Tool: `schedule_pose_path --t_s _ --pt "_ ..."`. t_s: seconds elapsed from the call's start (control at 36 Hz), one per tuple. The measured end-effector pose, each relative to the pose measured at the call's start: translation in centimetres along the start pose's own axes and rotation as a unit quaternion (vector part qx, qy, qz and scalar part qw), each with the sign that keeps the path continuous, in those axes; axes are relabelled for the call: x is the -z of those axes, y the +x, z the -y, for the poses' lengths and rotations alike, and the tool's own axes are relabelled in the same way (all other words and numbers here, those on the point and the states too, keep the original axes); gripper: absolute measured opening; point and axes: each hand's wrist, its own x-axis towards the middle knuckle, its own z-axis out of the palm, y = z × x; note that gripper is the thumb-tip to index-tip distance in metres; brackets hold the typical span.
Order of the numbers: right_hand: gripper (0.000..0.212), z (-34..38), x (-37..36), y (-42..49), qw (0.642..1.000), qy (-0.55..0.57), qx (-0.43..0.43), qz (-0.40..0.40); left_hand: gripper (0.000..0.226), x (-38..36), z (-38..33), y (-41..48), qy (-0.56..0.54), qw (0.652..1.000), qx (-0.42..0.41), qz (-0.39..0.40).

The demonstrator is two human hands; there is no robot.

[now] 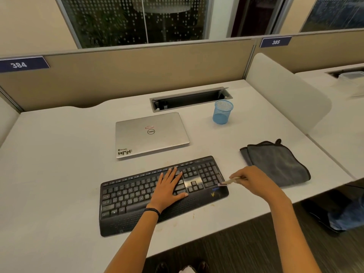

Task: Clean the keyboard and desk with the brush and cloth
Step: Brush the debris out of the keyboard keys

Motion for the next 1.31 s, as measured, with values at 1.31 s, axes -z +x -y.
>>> schedule_pose_path --t_s 1.31 --pt "0.027 4.8 -1.9 1.7 0.995 -0.026 0.095 -0.001 0.085 0.1 -0.5 0.1 0.022 0.999 0.033 0.013"
